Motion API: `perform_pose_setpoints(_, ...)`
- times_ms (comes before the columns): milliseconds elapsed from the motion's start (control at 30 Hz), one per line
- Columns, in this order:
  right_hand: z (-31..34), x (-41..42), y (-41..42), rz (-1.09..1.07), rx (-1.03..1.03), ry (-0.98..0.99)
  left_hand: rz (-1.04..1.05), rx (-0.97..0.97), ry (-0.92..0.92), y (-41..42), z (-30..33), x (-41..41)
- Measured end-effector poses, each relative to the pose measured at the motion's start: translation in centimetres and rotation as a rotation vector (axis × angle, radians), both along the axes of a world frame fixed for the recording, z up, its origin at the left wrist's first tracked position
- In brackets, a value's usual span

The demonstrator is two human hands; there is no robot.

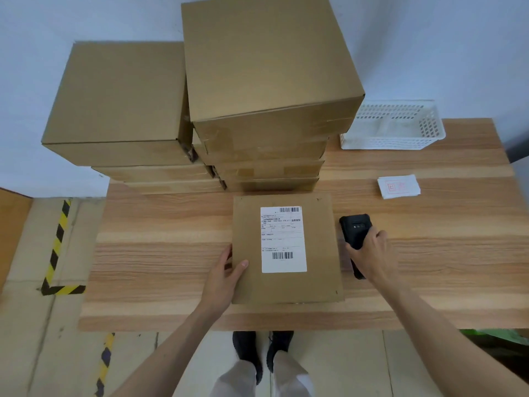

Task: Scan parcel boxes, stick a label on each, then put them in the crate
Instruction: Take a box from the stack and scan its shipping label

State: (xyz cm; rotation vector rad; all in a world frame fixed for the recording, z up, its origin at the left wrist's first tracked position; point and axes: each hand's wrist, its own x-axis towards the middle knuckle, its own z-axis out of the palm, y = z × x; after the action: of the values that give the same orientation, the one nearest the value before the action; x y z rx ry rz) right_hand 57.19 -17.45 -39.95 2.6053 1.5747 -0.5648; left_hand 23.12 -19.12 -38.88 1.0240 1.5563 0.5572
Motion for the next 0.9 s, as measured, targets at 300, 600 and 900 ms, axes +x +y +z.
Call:
perform_pose_setpoints(300,-3.4,1.4,-1.4,0.075,-0.011,-0.075,0.028,-0.011,0.018,-0.1,0.2,0.3)
perform_pose_setpoints(600,0.6,-0.8,-2.1,-0.053,0.060,0.080,0.027,-0.038,0.007,0.1,0.8,0.4)
perform_pose_setpoints(900,4.8,-6.9,-4.2,-0.292,0.062,0.798,0.010,-0.056,-0.001,-0.1,1.2,0.7)
